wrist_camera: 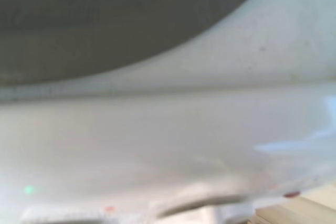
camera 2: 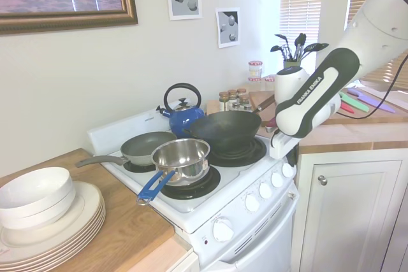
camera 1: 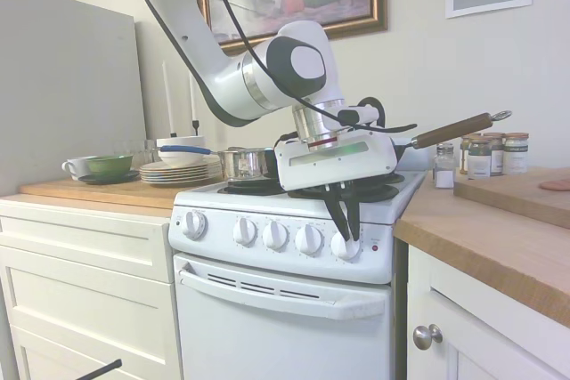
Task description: Turn on the stove on the bottom right
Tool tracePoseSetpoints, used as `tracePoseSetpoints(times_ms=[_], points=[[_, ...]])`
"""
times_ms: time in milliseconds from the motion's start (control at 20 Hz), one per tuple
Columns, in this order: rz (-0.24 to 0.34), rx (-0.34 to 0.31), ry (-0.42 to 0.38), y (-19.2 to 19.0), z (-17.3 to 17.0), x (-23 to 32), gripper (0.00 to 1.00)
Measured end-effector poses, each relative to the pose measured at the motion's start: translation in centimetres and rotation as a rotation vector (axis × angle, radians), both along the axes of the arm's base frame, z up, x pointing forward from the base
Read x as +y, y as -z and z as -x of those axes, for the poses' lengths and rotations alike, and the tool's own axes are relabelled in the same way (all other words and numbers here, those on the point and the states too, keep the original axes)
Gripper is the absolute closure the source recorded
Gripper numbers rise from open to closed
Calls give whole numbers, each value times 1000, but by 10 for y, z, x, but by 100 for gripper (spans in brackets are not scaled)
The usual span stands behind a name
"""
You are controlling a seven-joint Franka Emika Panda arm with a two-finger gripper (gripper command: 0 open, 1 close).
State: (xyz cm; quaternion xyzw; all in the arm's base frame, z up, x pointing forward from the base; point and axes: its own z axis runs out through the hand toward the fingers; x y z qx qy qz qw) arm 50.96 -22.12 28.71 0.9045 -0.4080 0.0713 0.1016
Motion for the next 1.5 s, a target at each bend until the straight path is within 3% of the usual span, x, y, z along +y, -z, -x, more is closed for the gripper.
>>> tracePoseSetpoints(times_ms=[900,1150,1500], points=[[-2,-8,-3,-6,-4,19,100],[-25,3,-12,6,-3,48,100],[-57,4,31,23,5,37,100]])
